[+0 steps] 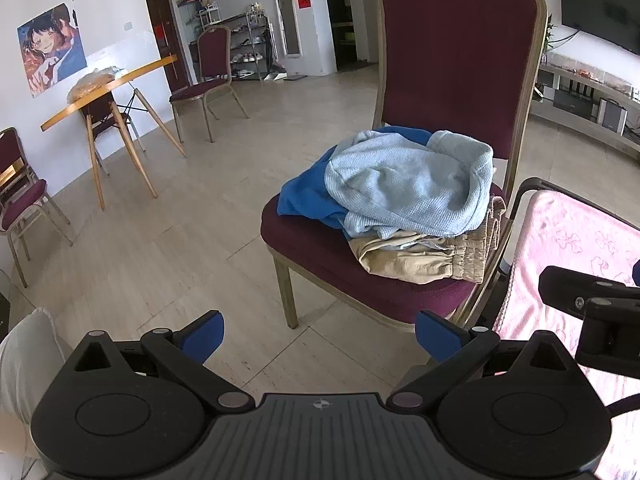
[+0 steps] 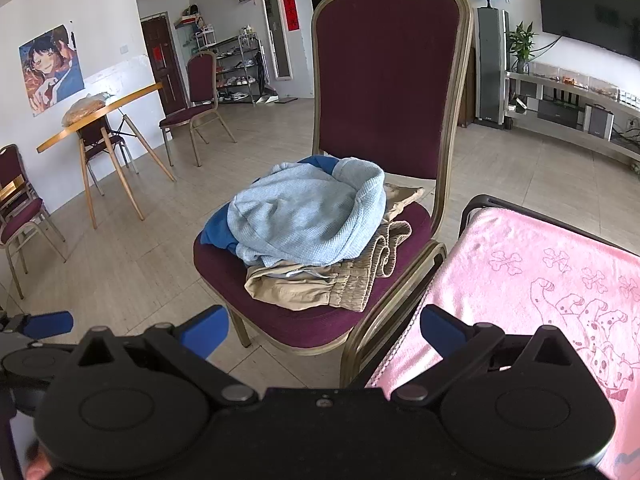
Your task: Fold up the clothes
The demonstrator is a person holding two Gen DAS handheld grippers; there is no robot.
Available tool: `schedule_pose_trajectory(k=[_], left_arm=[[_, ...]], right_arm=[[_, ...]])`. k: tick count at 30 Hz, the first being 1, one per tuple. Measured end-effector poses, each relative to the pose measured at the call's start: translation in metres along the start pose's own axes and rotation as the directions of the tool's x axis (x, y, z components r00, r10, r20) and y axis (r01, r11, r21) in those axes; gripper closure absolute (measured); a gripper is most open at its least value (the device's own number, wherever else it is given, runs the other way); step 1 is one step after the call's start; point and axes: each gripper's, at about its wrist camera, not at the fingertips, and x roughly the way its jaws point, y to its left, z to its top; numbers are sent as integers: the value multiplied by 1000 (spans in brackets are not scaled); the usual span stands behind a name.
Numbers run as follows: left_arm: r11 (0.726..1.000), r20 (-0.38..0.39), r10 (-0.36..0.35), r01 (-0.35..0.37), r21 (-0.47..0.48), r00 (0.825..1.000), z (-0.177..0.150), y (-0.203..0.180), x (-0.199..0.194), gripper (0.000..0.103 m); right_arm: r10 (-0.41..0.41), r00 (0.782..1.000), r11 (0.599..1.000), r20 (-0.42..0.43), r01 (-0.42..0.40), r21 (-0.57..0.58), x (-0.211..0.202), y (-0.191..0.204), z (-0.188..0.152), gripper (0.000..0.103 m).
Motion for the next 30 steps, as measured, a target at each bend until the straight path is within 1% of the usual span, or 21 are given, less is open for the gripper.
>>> schedule_pose_trajectory(k=[7, 11, 30], left_arm=[[1000, 4, 9, -9, 3, 1000, -1, -3, 1, 1], [1000, 6, 14, -14, 5, 1000, -2, -4, 2, 1], [1000, 7, 5, -5, 9, 1000, 1, -4, -1, 1]], right_arm=[[4, 1000, 1000, 5, -4, -4, 5, 0, -3, 0], [2, 1000, 1000, 4, -2, 0, 0, -1, -1, 0], [4, 1000, 1000, -7, -4, 12, 4, -1, -2, 0]])
